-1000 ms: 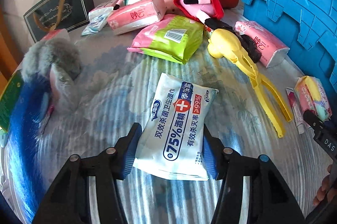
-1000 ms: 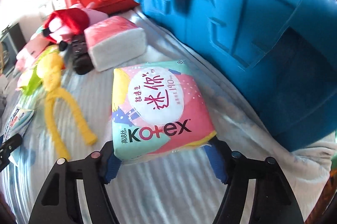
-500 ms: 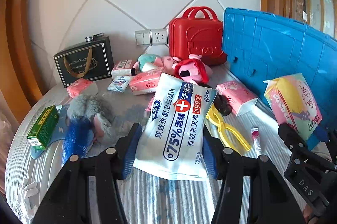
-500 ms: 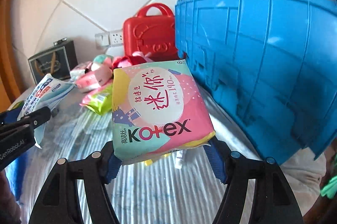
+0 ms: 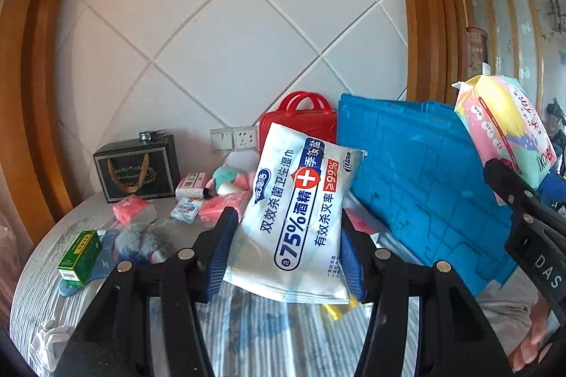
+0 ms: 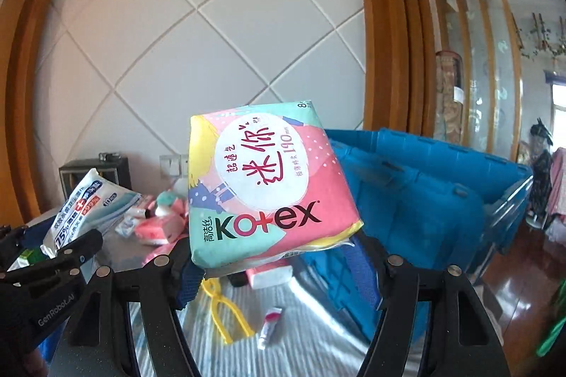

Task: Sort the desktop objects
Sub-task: 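Lift the wipes pack and Kotex pack and carry both over the crate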

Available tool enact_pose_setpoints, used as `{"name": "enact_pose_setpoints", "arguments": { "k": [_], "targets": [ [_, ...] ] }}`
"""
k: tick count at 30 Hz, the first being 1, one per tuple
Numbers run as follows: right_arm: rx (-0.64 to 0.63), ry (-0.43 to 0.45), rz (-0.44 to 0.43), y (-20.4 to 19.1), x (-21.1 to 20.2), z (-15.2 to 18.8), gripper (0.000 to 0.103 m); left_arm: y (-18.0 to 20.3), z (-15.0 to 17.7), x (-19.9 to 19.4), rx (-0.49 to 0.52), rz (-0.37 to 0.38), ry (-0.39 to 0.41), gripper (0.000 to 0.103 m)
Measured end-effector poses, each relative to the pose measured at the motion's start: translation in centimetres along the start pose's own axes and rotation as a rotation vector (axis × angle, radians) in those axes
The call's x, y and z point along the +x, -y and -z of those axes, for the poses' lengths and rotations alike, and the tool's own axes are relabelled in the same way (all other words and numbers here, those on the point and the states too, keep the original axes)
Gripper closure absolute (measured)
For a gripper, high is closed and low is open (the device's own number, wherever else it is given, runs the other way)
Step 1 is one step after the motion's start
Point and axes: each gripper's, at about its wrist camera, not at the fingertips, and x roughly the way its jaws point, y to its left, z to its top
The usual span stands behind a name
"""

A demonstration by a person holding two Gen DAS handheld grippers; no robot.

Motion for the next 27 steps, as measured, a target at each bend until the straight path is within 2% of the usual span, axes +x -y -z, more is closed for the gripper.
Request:
{"name": "enact_pose_setpoints", "arguments": {
  "k": [5, 11, 14, 19, 27],
  "targets": [
    [0.012, 0.077, 0.052, 6.6, -0.9, -2.9, 0.033, 7.9, -3.9, -0.2, 0.019, 0.062, 0.073, 0.049],
    [0.019, 0.111, 0.123, 15.8, 1.1, -5.0, 0.033, 18.5, -7.8, 1.0, 0.043, 0.127, 0.105, 0.049],
    [0.029, 0.117, 0.151, 20.3, 2.3, -5.7, 0.033, 23.3, -8.9, 2.0, 0.058, 0.136, 0.09, 0.049],
    [0.035, 0.098, 0.168, 26.4, 4.5, -6.1, 0.033, 29.3, -9.5, 3.5, 0.073, 0.145, 0.043, 0.049],
    [0.057, 0.037, 0.157, 32.7, 8.2, -5.1, 0.033, 34.6, -9.3, 5.7, 0.106, 0.101, -0.07, 0.049]
  ]
}}
